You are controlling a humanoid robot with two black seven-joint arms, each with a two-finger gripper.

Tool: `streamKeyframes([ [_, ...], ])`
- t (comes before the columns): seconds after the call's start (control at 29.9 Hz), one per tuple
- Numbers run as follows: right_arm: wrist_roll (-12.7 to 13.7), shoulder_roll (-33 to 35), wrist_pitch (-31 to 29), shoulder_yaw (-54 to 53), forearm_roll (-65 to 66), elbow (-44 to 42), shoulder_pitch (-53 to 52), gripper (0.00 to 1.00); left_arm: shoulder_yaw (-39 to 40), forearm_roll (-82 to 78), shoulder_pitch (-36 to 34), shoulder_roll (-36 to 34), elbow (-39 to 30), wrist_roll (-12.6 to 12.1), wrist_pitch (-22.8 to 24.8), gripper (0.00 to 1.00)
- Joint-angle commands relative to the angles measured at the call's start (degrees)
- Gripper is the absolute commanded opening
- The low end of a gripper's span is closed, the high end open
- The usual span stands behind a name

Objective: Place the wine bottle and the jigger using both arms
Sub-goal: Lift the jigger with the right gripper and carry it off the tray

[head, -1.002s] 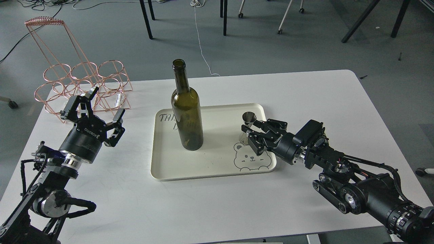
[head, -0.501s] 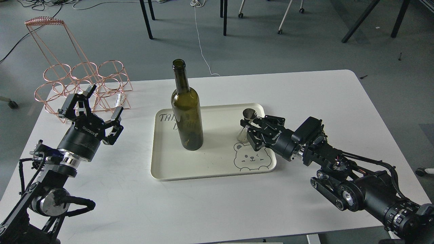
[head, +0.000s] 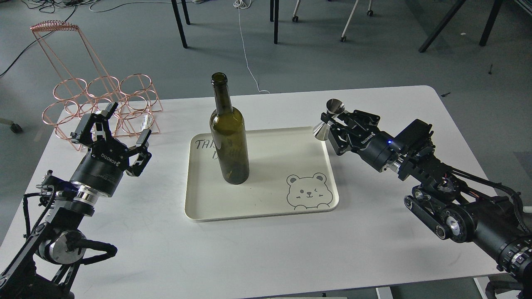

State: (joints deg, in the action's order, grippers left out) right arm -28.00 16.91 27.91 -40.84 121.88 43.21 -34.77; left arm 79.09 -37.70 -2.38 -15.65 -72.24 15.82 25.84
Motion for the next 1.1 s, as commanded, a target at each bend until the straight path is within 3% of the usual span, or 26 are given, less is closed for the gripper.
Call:
streamKeyframes([
  [0.0,0.0,3.8,0.1,-1.0,-3.7,-0.5,1.1,0.17,0.0,0.0,0.0,0.0,-0.2,0.0,0.0,0.98],
  [0.5,0.0,7.4,0.1,-1.4,-15.7,-11.2,5.7,0.17,0.9,0.1,-0.1,0.0,-0.9,0.0,0.0,0.98],
  [1.07,0.0,6.6,0.1,3.2,-20.7,-13.8,5.6,0.2,1.0,0.1,0.2,0.1,-0.9,0.0,0.0,0.98],
])
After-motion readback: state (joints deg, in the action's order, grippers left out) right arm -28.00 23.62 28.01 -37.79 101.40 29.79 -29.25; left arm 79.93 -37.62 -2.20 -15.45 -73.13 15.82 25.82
